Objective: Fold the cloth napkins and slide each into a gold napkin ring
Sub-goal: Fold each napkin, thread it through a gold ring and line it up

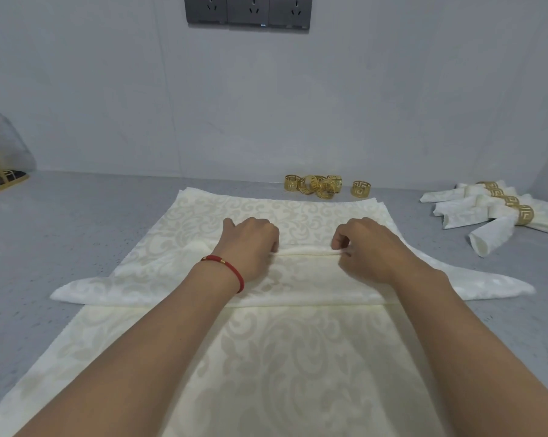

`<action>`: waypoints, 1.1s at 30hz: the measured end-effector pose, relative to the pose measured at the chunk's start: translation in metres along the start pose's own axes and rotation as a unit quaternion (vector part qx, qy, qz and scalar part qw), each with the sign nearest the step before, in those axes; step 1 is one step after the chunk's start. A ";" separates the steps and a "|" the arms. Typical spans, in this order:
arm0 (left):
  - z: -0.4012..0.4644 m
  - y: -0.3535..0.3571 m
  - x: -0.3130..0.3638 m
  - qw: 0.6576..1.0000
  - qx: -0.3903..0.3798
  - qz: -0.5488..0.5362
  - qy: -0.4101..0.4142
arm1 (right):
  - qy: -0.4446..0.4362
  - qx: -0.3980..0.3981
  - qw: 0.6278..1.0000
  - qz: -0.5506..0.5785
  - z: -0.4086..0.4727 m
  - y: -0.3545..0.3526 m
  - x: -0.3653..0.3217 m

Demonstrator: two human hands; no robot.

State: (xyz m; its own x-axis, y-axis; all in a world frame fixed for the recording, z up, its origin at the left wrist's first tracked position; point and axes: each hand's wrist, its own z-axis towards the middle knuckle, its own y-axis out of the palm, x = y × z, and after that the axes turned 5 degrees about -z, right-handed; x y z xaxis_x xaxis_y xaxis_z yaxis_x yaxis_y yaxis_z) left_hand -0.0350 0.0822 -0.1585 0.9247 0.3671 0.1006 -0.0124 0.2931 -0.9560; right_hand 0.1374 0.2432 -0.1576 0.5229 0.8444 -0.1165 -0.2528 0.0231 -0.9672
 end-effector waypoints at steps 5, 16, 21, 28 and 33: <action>0.002 0.004 -0.006 0.996 -0.003 -0.074 -0.048 | -0.006 0.045 0.998 0.049 -0.003 0.006 0.009; 0.000 0.007 -0.009 0.996 0.079 0.048 0.003 | -0.040 0.087 0.993 -0.067 0.003 0.016 0.008; 0.000 -0.007 -0.008 0.999 -0.037 -0.016 0.007 | -0.003 0.003 0.999 -0.034 0.003 0.003 0.006; 0.000 -0.007 -0.015 0.988 -0.028 -0.142 -0.059 | -0.009 0.008 1.000 0.024 -0.001 0.006 0.012; -0.002 -0.008 -0.009 1.000 -0.005 -0.015 -0.021 | -0.017 0.029 0.999 0.006 0.001 0.002 0.011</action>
State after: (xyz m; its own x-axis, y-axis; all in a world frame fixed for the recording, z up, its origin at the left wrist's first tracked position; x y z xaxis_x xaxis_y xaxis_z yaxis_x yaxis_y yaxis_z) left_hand -0.0426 0.0746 -0.1526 0.9080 0.3948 0.1403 0.0188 0.2961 -0.9550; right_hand 0.1419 0.2526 -0.1611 0.4917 0.8625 -0.1197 -0.3066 0.0428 -0.9509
